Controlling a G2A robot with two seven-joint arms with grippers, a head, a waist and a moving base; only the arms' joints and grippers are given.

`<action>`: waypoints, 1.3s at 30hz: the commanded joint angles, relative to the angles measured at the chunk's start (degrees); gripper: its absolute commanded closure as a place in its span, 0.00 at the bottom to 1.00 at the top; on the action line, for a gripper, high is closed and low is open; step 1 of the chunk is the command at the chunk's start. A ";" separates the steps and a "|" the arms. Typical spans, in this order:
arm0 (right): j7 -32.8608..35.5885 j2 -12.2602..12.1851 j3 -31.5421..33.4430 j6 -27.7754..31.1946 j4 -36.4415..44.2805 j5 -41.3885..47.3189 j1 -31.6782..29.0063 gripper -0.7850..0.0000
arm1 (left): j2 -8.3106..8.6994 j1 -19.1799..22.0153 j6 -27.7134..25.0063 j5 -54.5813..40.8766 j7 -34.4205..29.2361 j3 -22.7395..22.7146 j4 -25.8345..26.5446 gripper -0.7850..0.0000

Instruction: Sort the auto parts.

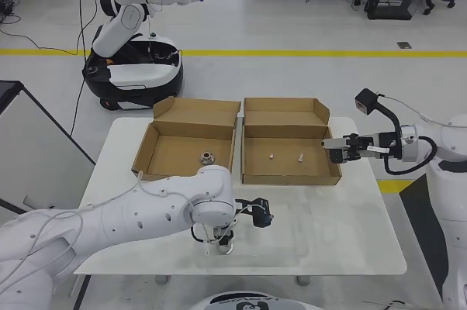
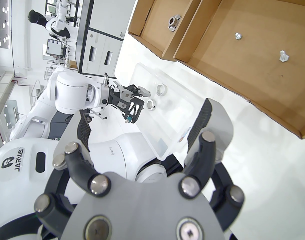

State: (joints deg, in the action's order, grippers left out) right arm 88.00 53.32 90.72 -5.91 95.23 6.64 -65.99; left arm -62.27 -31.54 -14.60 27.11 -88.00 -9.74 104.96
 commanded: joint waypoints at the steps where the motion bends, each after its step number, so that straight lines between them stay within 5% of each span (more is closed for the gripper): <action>1: 0.00 0.00 0.00 0.00 0.00 0.00 0.00 0.00 | -0.04 -0.28 -0.10 0.04 0.00 0.00 -0.31 0.45; 4: 0.00 0.00 0.00 0.00 0.00 0.00 0.00 0.00 | -0.12 -0.56 -0.24 0.20 0.00 0.00 -0.96 0.52; 39: 0.00 0.00 0.00 0.00 0.00 0.00 0.00 0.00 | -1.33 -4.07 -3.45 2.67 1.76 0.00 -4.27 0.60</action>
State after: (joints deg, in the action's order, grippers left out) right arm 88.00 53.32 90.72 -5.91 95.23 6.64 -65.99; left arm -63.58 -35.53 -17.96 29.75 -86.33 -9.74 100.83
